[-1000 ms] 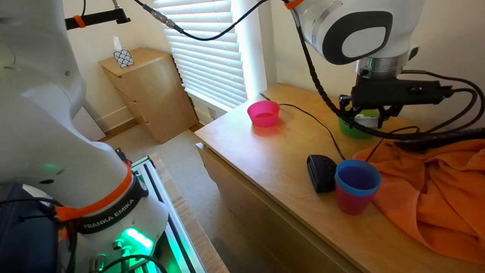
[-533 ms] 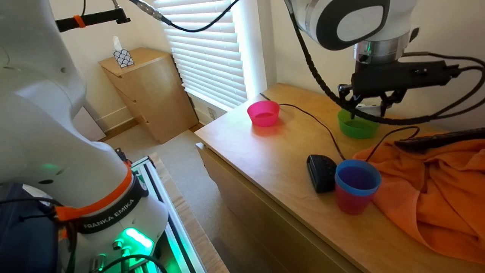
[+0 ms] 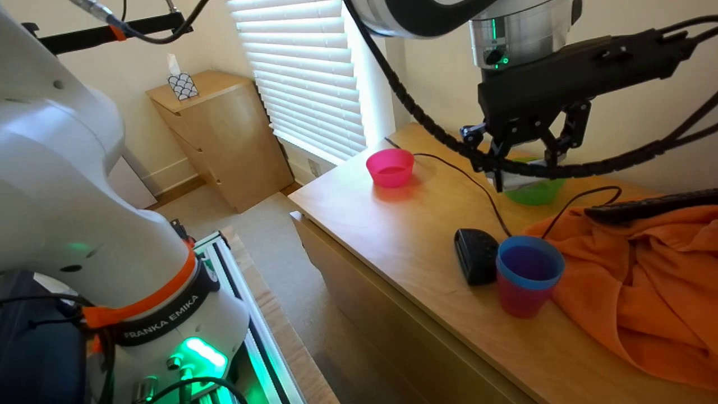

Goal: Put the white remote control in the blue cup.

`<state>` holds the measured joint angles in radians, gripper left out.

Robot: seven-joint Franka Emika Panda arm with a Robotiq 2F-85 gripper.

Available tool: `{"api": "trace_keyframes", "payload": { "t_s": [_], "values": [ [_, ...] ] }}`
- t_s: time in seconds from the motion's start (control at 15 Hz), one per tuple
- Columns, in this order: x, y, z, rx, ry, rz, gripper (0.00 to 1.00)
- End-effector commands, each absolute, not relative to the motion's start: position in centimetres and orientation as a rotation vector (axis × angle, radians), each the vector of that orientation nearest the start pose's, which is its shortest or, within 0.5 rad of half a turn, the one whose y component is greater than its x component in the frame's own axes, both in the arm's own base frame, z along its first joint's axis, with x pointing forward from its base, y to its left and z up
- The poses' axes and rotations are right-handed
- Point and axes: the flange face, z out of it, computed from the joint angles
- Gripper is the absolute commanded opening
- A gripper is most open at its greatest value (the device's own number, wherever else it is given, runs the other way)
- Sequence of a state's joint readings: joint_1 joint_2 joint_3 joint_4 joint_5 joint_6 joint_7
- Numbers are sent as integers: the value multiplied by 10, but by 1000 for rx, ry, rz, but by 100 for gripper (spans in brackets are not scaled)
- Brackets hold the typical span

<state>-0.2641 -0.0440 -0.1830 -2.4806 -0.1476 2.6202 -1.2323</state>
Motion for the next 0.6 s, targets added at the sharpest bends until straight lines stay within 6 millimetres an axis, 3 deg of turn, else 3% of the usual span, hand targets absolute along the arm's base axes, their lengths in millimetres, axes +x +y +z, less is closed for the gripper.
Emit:
{"api": "trace_keyframes", "payload": {
  "t_s": [0.0,0.2,0.4,0.53],
  "values": [
    [384,-226,374,-3111,-1492,146,43],
    [351,-221,417,-3203,-1538,412,43],
    [322,-187,454,-3117,-1614,787,43],
    [326,-162,451,-3044,-1656,986,43]
  ]
}}
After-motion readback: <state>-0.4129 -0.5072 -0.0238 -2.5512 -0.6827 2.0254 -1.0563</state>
